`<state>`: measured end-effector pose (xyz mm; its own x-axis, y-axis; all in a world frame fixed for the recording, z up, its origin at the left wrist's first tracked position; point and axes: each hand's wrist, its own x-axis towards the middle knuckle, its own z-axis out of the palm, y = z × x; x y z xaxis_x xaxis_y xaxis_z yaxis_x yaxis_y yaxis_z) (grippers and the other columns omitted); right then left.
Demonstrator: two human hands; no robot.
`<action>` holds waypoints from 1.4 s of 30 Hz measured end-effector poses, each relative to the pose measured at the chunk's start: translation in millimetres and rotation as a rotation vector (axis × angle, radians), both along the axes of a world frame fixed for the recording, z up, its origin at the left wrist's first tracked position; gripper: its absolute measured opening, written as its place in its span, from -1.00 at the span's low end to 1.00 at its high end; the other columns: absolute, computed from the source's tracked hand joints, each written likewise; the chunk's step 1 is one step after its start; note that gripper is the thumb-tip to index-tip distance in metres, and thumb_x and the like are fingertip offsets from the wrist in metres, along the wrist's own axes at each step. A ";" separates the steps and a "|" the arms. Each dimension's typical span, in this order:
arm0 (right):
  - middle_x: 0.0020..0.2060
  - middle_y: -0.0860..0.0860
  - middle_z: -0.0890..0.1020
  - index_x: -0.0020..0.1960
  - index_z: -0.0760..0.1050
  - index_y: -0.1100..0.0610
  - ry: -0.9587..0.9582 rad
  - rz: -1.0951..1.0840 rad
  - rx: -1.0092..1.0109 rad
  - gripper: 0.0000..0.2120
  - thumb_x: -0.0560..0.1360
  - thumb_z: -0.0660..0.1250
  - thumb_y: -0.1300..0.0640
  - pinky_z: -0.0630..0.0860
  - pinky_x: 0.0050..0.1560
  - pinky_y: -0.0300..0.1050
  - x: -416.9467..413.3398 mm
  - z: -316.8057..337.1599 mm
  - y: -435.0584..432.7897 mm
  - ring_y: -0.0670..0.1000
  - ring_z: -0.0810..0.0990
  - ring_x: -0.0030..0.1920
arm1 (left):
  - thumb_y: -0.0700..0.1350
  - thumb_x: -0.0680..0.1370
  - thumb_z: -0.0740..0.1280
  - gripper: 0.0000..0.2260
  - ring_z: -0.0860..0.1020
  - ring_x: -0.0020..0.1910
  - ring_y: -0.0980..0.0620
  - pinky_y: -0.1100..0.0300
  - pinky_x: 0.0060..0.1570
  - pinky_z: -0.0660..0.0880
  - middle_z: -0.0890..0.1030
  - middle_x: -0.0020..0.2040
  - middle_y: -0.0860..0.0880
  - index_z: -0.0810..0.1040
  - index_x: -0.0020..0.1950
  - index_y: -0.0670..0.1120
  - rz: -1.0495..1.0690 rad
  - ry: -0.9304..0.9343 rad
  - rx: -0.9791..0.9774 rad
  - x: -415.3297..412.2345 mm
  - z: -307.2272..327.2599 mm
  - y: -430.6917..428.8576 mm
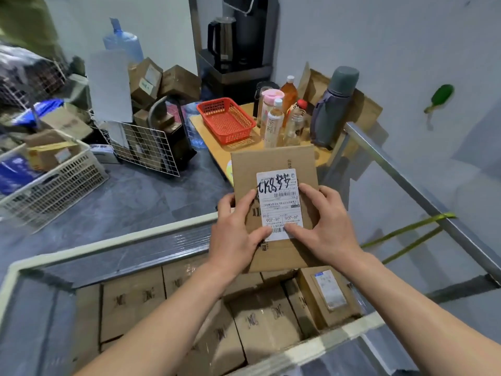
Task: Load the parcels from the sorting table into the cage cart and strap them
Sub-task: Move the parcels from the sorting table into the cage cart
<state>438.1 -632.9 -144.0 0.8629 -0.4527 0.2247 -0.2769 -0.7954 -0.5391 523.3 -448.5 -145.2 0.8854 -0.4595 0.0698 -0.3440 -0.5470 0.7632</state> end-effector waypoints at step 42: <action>0.20 -0.12 0.51 0.44 0.40 -0.20 0.715 0.130 0.240 -0.23 0.26 0.54 -0.14 0.46 0.13 -0.11 -43.4 -298.2 -104.6 -0.07 0.53 0.14 | 0.06 0.43 0.50 -0.30 0.51 0.09 0.03 0.19 0.13 0.44 0.33 0.17 0.04 0.25 0.50 0.24 0.066 0.716 0.205 -81.2 -313.2 -85.4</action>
<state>394.7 -737.4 -442.2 0.8110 -0.3033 -0.5003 -0.5355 -0.7292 -0.4260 442.2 -534.0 -458.4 0.7082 -0.3452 -0.6158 0.2377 -0.7047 0.6685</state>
